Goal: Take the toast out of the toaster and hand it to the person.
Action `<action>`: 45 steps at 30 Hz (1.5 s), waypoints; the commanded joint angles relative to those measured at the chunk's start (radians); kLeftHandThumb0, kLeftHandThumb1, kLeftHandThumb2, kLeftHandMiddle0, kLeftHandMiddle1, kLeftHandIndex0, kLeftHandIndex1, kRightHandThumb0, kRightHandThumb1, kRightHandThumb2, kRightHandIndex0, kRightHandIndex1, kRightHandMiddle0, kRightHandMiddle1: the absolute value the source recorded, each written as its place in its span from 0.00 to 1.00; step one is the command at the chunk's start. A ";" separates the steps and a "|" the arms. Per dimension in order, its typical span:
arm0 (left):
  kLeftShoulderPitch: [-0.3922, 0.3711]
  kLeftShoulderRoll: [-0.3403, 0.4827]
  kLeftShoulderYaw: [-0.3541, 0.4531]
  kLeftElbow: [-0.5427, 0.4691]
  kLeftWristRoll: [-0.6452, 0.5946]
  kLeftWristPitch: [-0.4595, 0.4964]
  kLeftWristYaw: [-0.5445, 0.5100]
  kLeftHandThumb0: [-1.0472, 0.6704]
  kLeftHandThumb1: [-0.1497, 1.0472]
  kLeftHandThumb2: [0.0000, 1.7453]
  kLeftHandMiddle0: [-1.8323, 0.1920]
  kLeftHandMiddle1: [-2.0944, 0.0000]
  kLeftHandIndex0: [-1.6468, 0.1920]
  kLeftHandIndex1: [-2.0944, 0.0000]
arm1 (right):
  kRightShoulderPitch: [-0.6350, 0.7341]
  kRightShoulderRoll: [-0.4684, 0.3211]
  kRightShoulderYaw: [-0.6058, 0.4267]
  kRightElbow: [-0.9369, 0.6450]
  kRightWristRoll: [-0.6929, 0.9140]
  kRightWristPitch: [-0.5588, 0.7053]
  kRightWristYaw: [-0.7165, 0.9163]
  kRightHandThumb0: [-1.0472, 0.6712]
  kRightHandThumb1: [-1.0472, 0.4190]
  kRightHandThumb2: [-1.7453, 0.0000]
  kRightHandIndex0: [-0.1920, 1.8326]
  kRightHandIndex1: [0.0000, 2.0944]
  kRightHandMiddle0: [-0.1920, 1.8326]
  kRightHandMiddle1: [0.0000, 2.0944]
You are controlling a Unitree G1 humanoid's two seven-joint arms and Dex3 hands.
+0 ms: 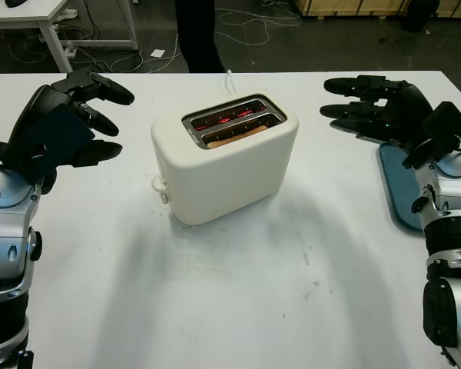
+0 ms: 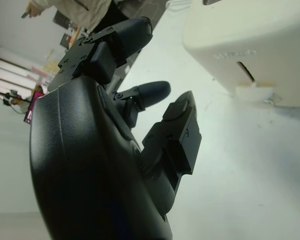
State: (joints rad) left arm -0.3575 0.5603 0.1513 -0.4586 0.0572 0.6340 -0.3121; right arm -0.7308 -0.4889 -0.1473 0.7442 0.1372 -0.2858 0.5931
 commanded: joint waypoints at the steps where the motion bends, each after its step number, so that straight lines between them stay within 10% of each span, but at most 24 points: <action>1: -0.011 0.005 0.003 -0.005 -0.003 0.003 -0.001 0.89 0.89 0.11 0.71 0.33 0.71 0.47 | 0.000 0.005 0.002 0.005 -0.003 -0.017 0.000 0.34 0.18 1.00 0.52 0.00 0.49 0.00; 45: -0.006 0.011 0.005 -0.002 -0.007 -0.007 -0.009 0.88 0.89 0.11 0.71 0.33 0.72 0.47 | 0.006 0.011 -0.006 0.006 0.008 -0.004 0.001 0.34 0.19 1.00 0.53 0.00 0.49 0.00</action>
State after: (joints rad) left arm -0.3576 0.5603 0.1503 -0.4555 0.0568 0.6379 -0.3134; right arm -0.7307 -0.4854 -0.1491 0.7447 0.1390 -0.2859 0.5936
